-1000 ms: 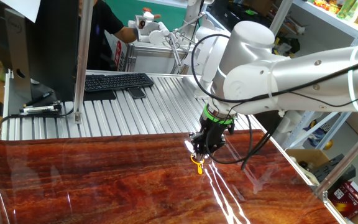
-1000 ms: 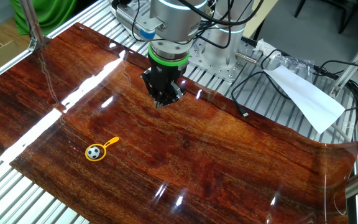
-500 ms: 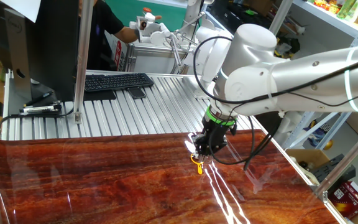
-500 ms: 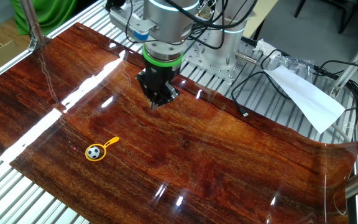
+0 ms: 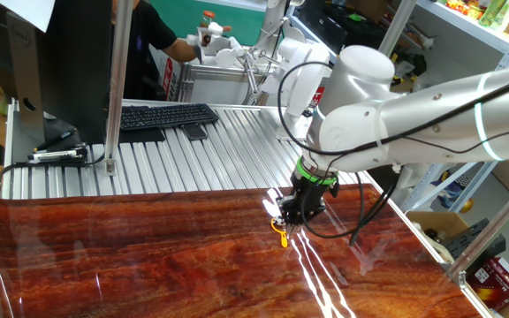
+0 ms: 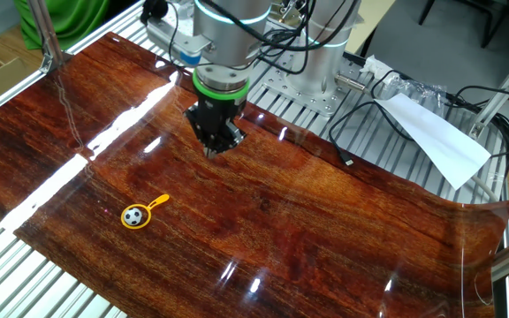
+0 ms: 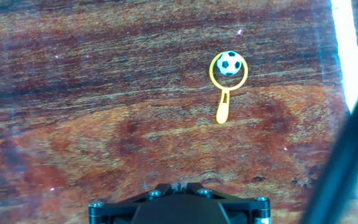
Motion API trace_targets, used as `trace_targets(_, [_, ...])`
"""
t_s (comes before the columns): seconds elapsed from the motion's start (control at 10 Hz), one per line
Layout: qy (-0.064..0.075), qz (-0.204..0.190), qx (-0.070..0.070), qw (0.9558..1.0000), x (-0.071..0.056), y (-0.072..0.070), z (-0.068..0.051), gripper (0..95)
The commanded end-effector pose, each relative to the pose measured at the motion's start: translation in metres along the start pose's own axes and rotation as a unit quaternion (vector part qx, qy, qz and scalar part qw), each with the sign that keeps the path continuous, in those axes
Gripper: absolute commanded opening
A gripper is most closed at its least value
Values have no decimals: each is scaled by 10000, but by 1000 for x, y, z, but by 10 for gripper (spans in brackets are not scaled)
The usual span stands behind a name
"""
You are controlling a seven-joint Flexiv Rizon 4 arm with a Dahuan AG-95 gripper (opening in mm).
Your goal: Attach the bubble ring to the ball
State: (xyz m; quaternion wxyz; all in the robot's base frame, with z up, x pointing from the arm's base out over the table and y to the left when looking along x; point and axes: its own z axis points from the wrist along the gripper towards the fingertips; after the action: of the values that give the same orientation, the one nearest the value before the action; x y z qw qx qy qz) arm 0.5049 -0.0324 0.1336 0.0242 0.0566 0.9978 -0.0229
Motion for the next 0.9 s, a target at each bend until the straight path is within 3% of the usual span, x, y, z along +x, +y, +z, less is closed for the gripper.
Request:
trace_targets(0.1, [-11, 8, 14, 10000, -1, -3, 6, 0])
trace_targets(0.9, [-2, -20, 2, 10000, -7, -14, 32, 0])
